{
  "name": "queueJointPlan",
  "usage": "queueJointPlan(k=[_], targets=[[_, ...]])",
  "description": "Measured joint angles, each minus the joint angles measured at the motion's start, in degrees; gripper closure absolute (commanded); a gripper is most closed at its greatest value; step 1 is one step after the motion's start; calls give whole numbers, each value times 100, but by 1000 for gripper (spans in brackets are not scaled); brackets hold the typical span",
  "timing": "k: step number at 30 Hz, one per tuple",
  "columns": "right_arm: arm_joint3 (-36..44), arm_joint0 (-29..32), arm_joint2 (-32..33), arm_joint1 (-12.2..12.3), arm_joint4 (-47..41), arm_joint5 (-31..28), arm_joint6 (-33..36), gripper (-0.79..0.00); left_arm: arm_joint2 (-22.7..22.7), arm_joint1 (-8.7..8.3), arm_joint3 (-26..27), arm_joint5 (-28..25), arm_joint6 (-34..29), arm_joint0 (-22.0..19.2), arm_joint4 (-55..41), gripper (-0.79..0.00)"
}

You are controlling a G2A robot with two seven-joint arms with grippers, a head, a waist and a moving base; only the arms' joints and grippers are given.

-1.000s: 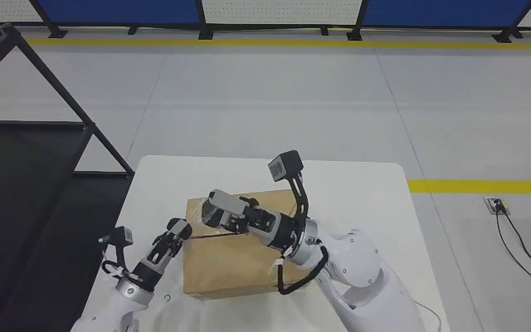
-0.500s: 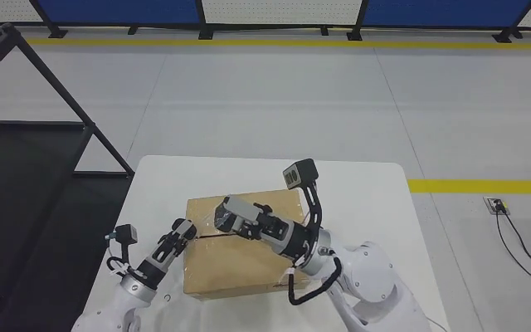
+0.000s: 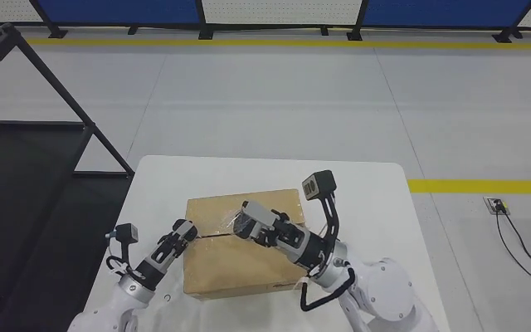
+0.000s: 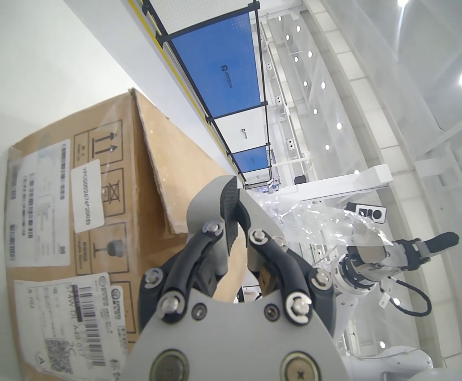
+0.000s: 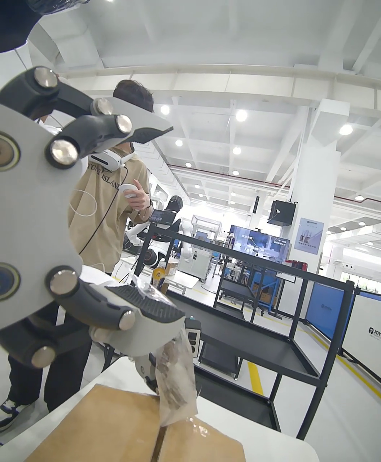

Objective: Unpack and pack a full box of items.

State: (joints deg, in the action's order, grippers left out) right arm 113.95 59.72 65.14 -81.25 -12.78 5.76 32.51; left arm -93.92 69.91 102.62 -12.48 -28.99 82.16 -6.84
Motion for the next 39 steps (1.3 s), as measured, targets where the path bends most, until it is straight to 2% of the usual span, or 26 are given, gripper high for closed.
queueJointPlan(k=[4, 13, 18, 25, 31, 39], targets=[[131, 135, 65, 24, 4, 8, -30, -785, -5, -13, 10, 10, -22, -19, -6, 0], [222, 127, -59, 25, 24, -612, -48, -785, -141, -15, 71, -197, 256, -10, -405, 0], [-43, -259, -303, -26, -92, -693, -49, -785, -384, -13, 96, -357, 395, 115, -983, 0], [-378, -843, -599, -117, -292, -1009, -58, -785, -607, -22, -2, -630, 230, 401, -1485, 0], [-543, -1271, -826, -198, -367, -1103, -119, -785, -593, 2, -8, -887, 205, 596, -1984, 0], [-708, -1618, -979, -282, -540, -1309, -135, -785, -520, 12, 31, -1015, 119, 735, -2083, 0]])
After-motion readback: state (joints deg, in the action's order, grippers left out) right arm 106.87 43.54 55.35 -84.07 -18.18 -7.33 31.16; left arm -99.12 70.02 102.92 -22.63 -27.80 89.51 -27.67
